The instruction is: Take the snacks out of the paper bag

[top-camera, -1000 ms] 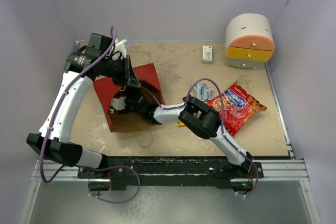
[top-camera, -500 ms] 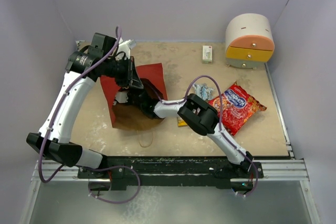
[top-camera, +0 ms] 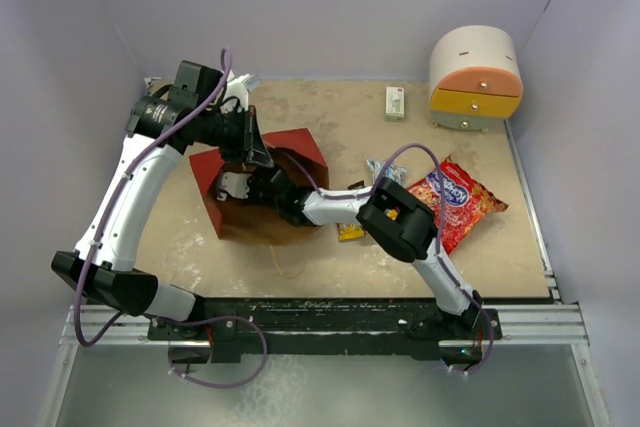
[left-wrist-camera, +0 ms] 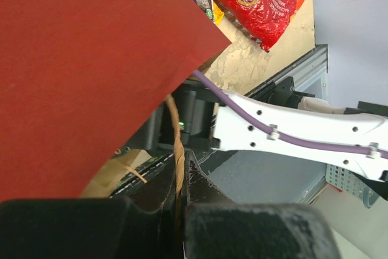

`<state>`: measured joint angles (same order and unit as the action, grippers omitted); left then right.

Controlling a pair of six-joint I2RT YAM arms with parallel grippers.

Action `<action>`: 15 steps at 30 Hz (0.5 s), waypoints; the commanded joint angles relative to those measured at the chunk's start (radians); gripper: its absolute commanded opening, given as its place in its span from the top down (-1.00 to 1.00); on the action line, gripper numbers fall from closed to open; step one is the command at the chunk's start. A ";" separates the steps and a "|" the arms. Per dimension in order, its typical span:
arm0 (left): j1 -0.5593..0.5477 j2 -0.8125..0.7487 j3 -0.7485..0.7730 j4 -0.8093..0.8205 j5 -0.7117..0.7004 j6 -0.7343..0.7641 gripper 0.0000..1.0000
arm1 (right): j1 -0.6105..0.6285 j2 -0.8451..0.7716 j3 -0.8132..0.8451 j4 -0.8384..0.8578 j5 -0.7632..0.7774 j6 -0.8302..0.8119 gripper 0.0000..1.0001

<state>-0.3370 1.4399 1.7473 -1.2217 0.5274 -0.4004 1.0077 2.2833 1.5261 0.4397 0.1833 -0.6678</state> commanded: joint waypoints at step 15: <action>-0.004 -0.014 -0.004 0.106 -0.025 -0.082 1.00 | 0.070 -0.387 -0.271 -0.153 -0.146 0.231 0.97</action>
<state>-0.3370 1.4399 1.7473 -1.1931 0.4961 -0.4355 1.0569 1.9816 1.2877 0.3016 0.0589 -0.4793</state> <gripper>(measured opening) 0.004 0.060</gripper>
